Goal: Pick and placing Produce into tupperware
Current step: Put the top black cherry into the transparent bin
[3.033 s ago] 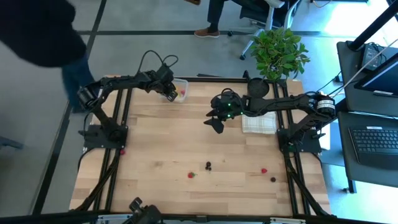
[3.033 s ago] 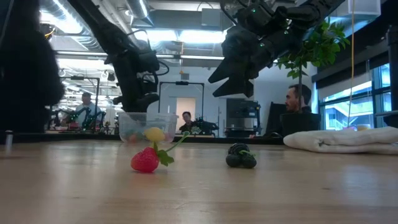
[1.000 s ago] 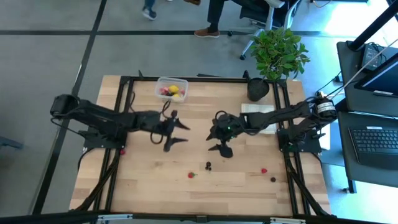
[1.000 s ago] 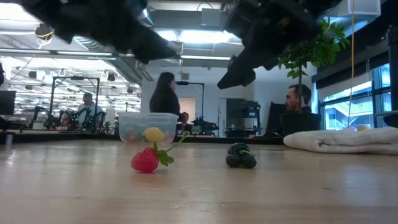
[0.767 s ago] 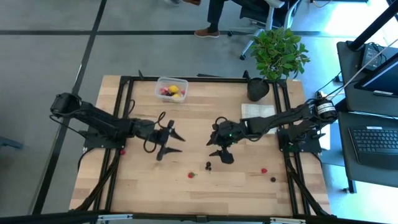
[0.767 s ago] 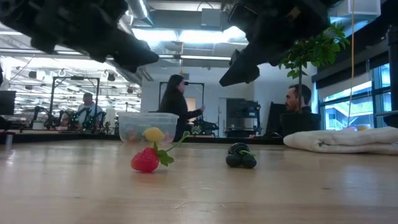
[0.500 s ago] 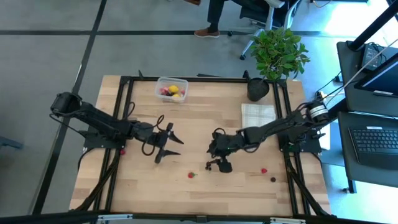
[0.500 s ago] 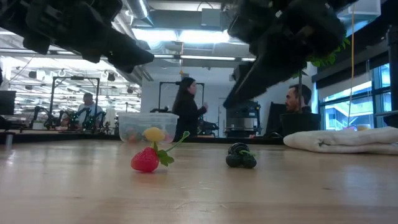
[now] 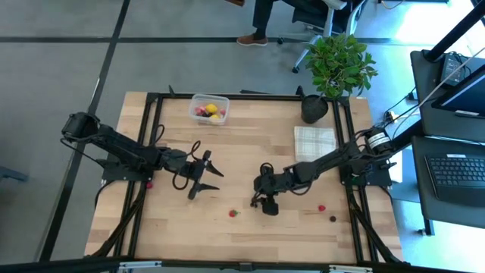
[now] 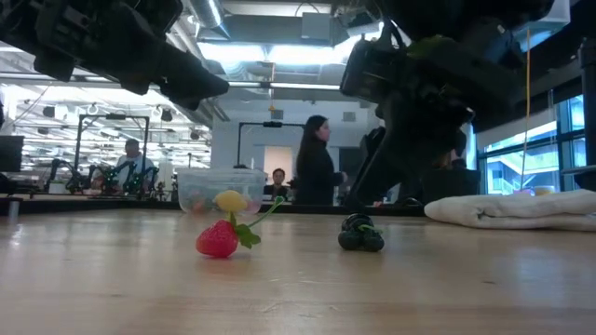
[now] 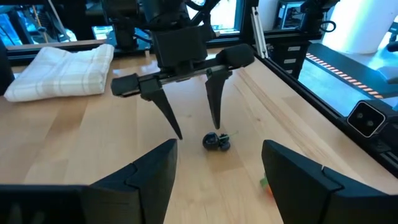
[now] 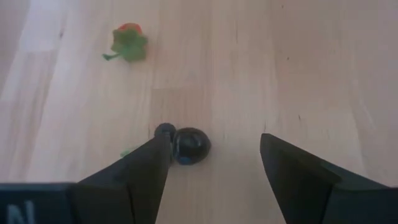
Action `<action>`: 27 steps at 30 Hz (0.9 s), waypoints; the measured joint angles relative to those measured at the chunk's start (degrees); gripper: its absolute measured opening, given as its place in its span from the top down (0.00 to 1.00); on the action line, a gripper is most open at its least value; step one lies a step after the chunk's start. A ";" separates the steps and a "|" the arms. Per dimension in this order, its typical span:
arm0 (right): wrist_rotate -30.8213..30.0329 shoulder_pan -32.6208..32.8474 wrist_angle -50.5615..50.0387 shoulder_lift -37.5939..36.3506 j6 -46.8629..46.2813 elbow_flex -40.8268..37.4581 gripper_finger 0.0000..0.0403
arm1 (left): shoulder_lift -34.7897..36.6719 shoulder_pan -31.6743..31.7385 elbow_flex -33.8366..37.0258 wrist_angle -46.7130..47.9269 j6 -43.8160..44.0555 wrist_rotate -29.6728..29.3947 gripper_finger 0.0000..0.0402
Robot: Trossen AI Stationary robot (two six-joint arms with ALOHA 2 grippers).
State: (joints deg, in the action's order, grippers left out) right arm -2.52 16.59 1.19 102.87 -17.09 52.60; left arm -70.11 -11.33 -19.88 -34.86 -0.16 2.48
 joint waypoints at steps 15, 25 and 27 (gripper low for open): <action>-1.48 0.79 0.22 3.57 -0.90 0.05 0.38 | 0.00 0.00 0.02 1.28 0.00 0.00 0.43; -4.16 0.51 1.80 4.26 -1.76 0.07 0.38 | 0.00 0.00 0.02 1.43 0.00 0.00 0.43; -4.24 0.51 2.10 4.26 -1.68 0.07 0.38 | 0.00 0.00 0.02 1.43 0.00 0.00 0.43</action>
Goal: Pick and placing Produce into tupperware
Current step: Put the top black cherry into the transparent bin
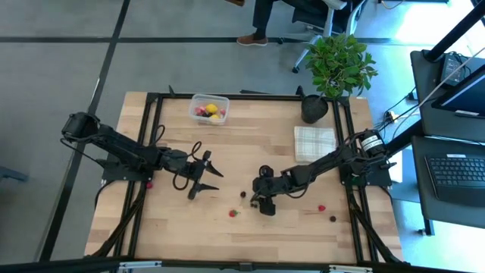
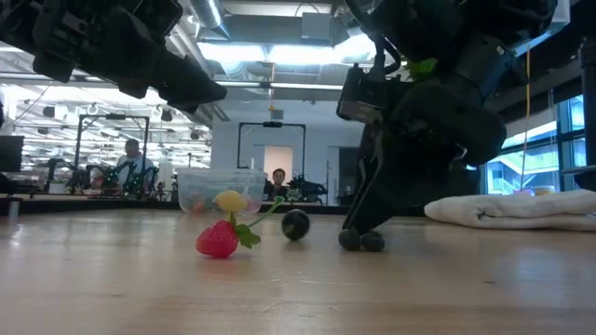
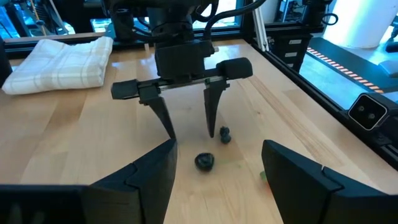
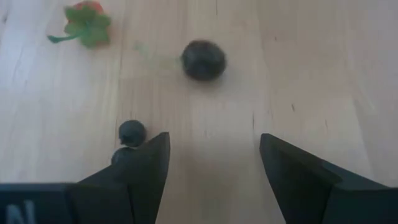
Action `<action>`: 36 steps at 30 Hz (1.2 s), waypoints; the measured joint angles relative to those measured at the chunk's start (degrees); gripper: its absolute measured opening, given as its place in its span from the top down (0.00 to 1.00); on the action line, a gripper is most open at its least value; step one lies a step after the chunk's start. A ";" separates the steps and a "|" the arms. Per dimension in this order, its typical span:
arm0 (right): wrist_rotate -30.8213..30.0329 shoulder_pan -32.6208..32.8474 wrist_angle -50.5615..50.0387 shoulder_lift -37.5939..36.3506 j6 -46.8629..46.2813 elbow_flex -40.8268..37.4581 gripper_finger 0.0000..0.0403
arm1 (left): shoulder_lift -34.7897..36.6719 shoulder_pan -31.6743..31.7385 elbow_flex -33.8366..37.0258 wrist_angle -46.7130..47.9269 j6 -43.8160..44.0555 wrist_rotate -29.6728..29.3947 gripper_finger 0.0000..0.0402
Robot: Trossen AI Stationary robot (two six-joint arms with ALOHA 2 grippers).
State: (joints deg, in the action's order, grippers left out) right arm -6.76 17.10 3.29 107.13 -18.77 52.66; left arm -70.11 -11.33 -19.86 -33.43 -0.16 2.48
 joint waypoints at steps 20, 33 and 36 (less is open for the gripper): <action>-1.77 -3.93 16.30 0.02 19.08 -0.04 0.38 | 0.00 0.02 0.00 0.00 0.20 1.22 0.43; -1.22 -6.13 20.21 0.02 20.34 0.00 0.38 | 0.00 0.13 0.00 2.34 11.13 -1.39 0.43; -1.14 -6.12 20.13 0.02 19.65 0.00 0.38 | 0.00 0.17 0.00 3.68 11.78 -2.37 0.43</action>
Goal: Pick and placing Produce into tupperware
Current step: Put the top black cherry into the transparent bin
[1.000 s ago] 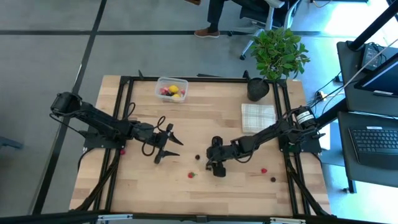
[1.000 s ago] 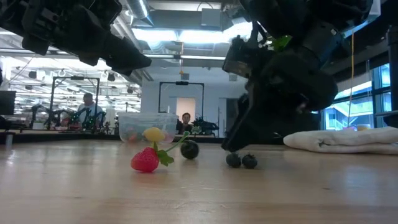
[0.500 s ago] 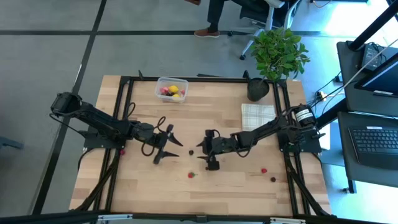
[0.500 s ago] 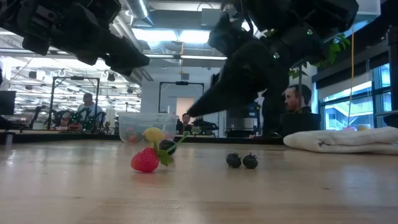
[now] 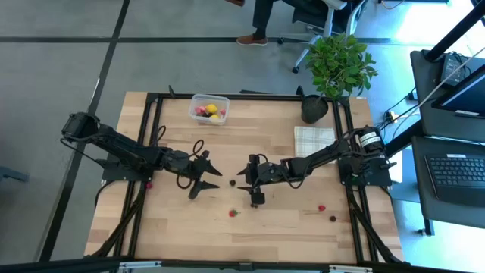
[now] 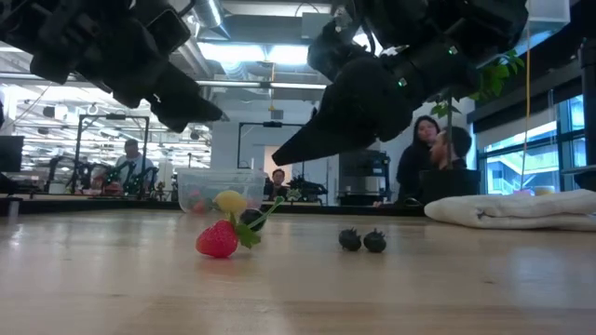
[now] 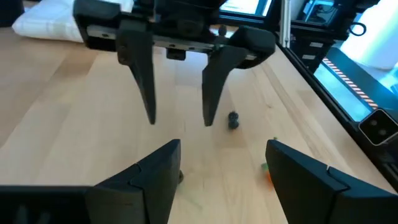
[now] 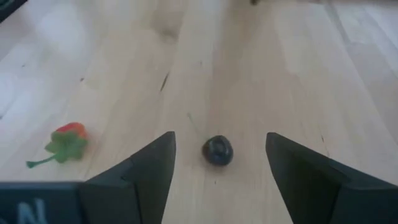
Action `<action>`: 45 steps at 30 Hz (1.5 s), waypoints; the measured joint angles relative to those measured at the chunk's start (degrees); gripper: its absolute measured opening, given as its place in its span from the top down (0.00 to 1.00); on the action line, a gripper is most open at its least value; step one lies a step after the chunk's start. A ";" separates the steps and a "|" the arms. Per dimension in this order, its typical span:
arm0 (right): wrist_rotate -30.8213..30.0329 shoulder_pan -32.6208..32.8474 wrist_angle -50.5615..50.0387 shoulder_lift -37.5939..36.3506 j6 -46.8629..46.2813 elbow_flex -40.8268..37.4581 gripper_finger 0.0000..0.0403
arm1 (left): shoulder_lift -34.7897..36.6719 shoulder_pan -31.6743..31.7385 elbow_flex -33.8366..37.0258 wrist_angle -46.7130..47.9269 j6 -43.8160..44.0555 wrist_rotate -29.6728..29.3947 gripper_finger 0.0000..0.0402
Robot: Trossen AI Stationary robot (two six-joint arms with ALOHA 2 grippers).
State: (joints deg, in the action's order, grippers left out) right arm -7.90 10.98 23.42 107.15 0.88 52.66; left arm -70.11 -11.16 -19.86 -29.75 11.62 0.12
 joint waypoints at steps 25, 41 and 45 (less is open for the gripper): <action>-0.09 -0.42 -29.89 -6.28 -15.31 -0.08 0.38 | -8.78 2.34 -15.01 22.41 -0.91 -5.12 0.43; -0.12 -4.57 -11.33 -31.51 -16.99 -27.46 0.38 | -24.70 2.76 -27.10 32.69 -12.11 -3.40 0.43; -0.18 -4.57 -6.55 -34.79 -18.74 -31.00 0.38 | -25.29 2.69 -30.62 37.85 -9.61 -2.96 0.43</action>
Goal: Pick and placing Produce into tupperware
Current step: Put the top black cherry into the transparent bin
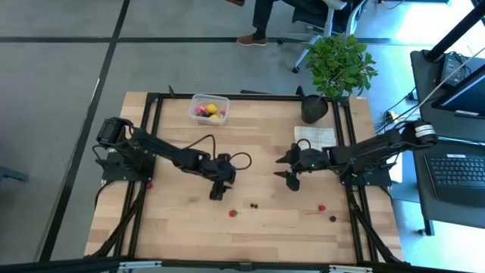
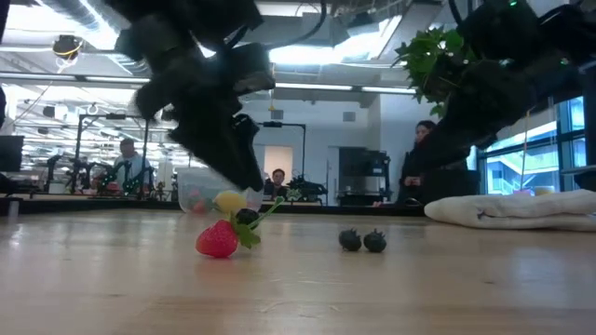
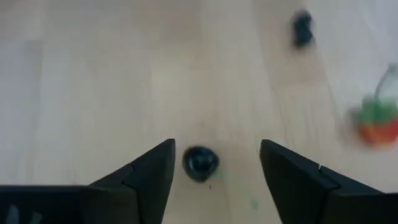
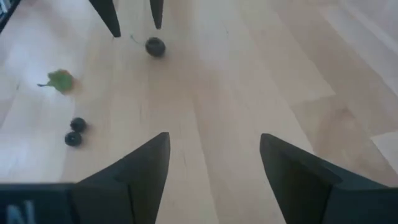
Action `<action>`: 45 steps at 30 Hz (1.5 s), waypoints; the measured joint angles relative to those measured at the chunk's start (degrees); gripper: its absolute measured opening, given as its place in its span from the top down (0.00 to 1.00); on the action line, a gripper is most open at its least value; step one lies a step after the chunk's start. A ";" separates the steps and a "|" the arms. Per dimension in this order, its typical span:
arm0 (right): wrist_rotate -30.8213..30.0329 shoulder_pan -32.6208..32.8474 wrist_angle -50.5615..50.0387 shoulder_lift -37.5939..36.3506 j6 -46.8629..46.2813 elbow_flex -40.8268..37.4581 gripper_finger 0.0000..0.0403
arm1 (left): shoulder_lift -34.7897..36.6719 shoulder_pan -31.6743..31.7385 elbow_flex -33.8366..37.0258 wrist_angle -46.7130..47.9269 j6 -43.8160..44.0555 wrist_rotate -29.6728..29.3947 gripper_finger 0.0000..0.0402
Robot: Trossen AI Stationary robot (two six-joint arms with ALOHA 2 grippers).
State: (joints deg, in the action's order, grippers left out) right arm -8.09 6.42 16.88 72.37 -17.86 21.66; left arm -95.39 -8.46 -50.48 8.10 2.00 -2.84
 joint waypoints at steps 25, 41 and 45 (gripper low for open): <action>-3.01 -0.04 0.33 -0.78 4.69 -0.45 0.38 | -8.99 -4.63 -9.54 7.46 27.44 -14.31 0.43; -2.99 -0.04 0.44 -0.78 4.56 -0.45 0.38 | -11.92 -5.95 -10.67 15.03 32.16 -17.17 0.44; -2.97 -0.04 0.44 -0.78 4.55 -0.45 0.38 | -11.89 -6.24 -10.69 15.49 32.17 -16.49 0.44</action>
State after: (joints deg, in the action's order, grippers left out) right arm -11.06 6.37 17.32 71.59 -13.31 21.21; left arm -107.28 -14.71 -61.17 23.59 34.17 -19.33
